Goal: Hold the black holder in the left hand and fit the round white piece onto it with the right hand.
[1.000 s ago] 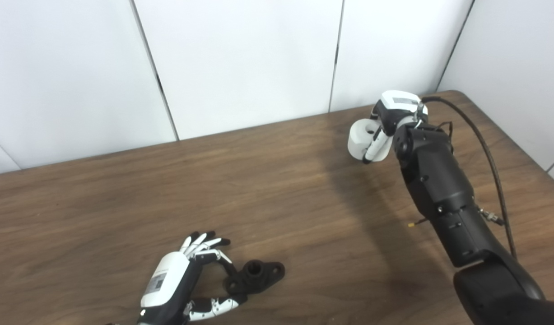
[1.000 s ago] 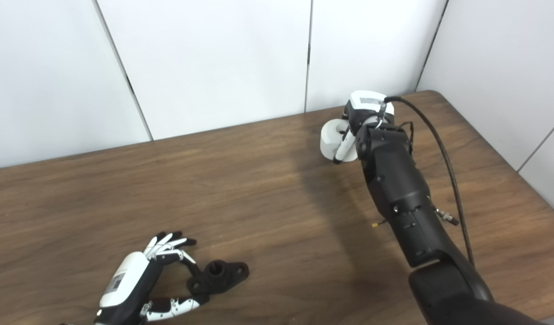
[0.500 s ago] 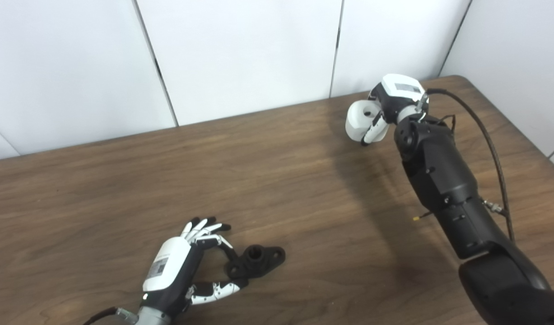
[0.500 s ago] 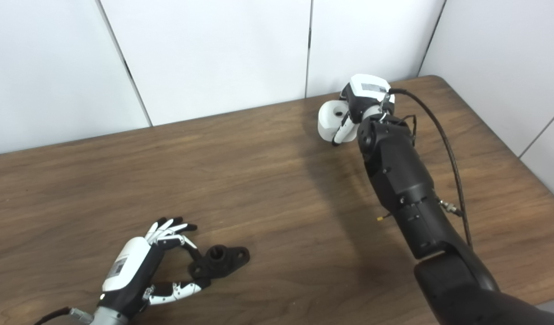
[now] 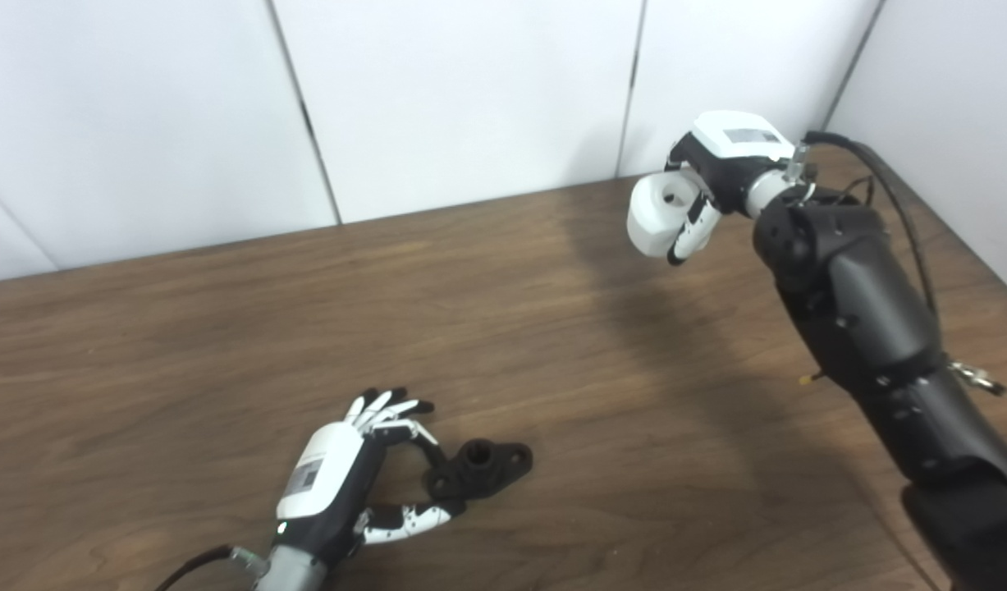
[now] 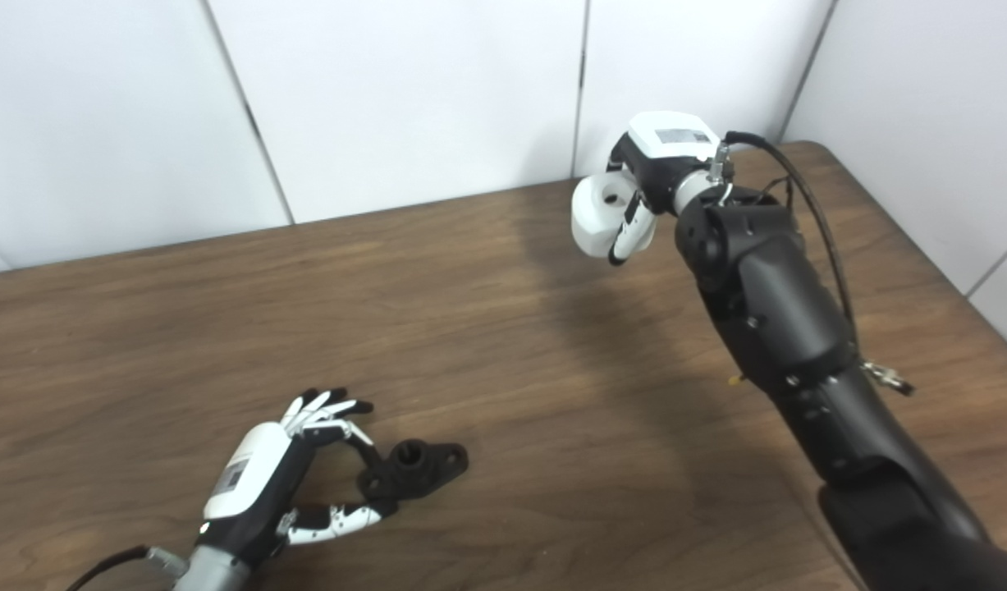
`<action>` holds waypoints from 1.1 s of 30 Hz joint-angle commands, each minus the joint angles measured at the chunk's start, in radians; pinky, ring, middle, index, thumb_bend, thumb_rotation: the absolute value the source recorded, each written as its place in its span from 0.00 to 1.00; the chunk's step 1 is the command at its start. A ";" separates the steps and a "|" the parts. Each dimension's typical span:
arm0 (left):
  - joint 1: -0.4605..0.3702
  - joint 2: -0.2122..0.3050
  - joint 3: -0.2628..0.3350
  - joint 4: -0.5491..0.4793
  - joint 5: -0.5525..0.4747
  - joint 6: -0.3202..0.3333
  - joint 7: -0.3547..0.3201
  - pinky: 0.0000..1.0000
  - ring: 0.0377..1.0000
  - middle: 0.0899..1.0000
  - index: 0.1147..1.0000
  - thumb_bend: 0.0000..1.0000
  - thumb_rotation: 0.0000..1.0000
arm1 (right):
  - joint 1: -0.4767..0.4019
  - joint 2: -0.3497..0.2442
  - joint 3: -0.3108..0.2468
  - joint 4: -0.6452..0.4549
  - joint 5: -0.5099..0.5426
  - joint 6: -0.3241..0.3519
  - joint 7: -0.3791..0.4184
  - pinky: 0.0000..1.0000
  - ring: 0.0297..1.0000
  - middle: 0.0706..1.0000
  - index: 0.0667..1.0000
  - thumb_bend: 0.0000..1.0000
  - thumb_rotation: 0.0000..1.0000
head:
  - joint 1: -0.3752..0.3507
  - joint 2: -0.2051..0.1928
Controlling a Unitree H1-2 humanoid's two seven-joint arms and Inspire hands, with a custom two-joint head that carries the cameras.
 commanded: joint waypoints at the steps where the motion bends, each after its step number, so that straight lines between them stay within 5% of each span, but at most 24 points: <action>1: -0.016 -0.008 -0.013 -0.009 0.020 0.002 0.003 1.00 0.94 0.82 0.42 0.52 0.06 | -0.048 -0.025 0.004 -0.096 -0.017 -0.005 0.064 1.00 0.99 0.84 0.45 0.52 0.14 | 0.003 0.001; 8: -0.024 -0.025 -0.026 0.005 0.042 0.000 0.013 1.00 0.94 0.82 0.42 0.52 0.06 | -0.044 0.031 0.023 -0.312 -0.040 -0.014 0.217 1.00 0.97 0.84 0.45 0.52 0.14 | 0.042 0.005; 21: -0.051 -0.067 -0.051 0.011 0.061 0.040 0.014 1.00 0.94 0.82 0.42 0.52 0.06 | -0.038 0.146 0.026 -0.556 0.009 -0.031 0.438 1.00 0.96 0.84 0.45 0.53 0.14 | 0.120 0.057; 33: -0.072 -0.082 -0.069 0.006 0.068 0.072 0.001 1.00 0.95 0.82 0.42 0.52 0.06 | 0.044 0.177 0.051 -0.553 0.084 -0.010 0.451 1.00 0.96 0.84 0.45 0.52 0.14 | 0.138 0.107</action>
